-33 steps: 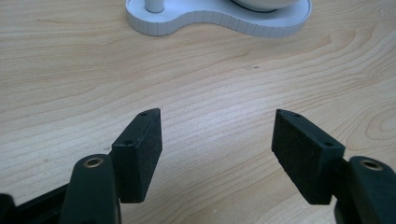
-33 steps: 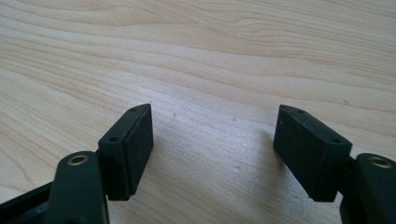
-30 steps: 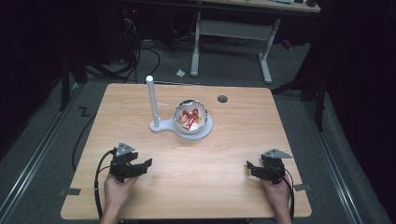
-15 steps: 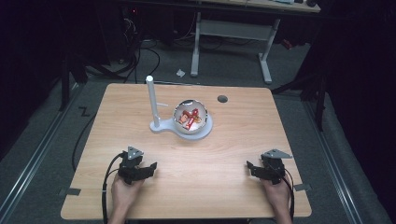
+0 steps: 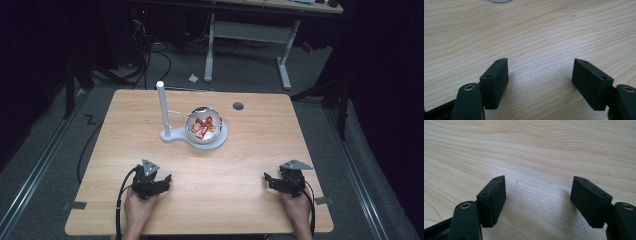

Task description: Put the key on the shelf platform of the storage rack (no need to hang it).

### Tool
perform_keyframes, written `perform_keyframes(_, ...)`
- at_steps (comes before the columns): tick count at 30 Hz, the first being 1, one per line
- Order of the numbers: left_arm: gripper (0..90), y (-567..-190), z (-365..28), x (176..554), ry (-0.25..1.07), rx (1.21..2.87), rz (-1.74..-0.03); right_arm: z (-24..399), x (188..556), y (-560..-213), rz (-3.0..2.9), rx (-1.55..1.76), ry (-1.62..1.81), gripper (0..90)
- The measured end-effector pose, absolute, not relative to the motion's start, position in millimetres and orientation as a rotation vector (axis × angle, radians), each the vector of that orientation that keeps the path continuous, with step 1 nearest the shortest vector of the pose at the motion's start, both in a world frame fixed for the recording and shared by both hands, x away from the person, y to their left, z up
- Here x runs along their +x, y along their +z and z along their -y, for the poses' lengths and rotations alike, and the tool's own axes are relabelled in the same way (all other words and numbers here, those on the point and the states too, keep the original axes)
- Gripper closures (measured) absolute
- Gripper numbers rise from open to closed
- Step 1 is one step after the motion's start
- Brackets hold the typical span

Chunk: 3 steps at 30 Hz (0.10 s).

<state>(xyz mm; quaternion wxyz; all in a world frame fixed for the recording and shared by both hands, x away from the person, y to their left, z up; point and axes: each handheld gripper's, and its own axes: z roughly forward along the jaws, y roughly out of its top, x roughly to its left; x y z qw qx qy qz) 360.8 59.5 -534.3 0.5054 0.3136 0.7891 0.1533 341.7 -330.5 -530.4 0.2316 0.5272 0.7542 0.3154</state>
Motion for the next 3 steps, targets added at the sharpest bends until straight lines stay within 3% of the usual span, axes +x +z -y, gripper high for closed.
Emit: perform_keyframes(3, 28.1, -534.5, -59.5, 359.8, 0.369, 0.764, -1.901, 330.5, 341.7, -530.4, -2.073, 1.449, 0.867, 28.9)
